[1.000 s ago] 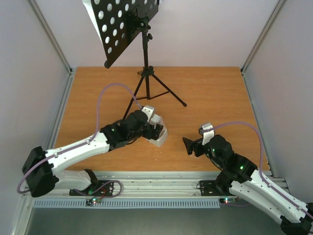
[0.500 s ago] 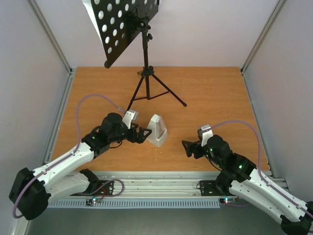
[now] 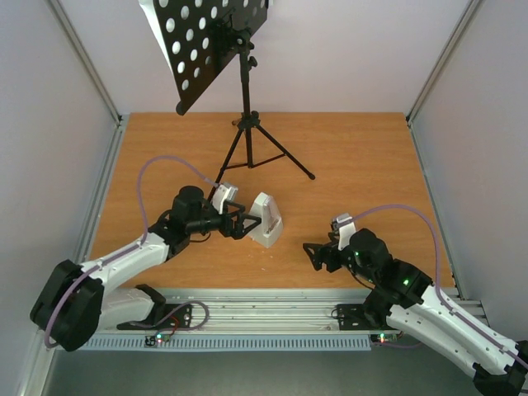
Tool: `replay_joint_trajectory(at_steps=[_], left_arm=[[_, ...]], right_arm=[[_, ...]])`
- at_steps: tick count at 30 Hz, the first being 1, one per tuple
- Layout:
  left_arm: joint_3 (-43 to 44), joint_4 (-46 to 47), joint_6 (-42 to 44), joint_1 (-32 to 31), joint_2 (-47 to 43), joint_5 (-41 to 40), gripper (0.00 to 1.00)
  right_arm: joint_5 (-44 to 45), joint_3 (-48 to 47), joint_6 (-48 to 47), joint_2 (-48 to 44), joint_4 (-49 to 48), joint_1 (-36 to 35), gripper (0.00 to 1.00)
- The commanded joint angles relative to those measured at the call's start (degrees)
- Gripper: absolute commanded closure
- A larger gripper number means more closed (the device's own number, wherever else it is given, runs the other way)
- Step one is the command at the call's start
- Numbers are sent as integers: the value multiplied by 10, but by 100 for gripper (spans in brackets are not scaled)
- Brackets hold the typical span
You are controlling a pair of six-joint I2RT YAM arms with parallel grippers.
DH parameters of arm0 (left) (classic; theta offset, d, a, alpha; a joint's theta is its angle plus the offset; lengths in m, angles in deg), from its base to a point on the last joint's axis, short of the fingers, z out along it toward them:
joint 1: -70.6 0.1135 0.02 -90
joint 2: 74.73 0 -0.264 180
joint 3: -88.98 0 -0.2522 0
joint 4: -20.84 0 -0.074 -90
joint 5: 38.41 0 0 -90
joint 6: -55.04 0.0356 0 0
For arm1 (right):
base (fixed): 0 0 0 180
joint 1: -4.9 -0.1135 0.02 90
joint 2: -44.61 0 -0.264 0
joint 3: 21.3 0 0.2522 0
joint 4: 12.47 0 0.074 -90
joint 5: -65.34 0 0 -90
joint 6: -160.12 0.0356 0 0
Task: Pack up the instrument practice props
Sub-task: Adjust the metronome at the center of the board.
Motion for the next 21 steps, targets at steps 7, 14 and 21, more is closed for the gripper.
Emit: replay_joint_trajectory(at_steps=[7,14,21], left_arm=[[11,83,45,2,68,80,2],[-15,91,40,-21,44,78,3],[-38,97,29,-58,24,80,3]], right_arm=[[-32,2,-2,24,-35,-2,4],[-32,-7,0,42,-35,-3,5],[-66,-12,-33,69,-83,-2,7]])
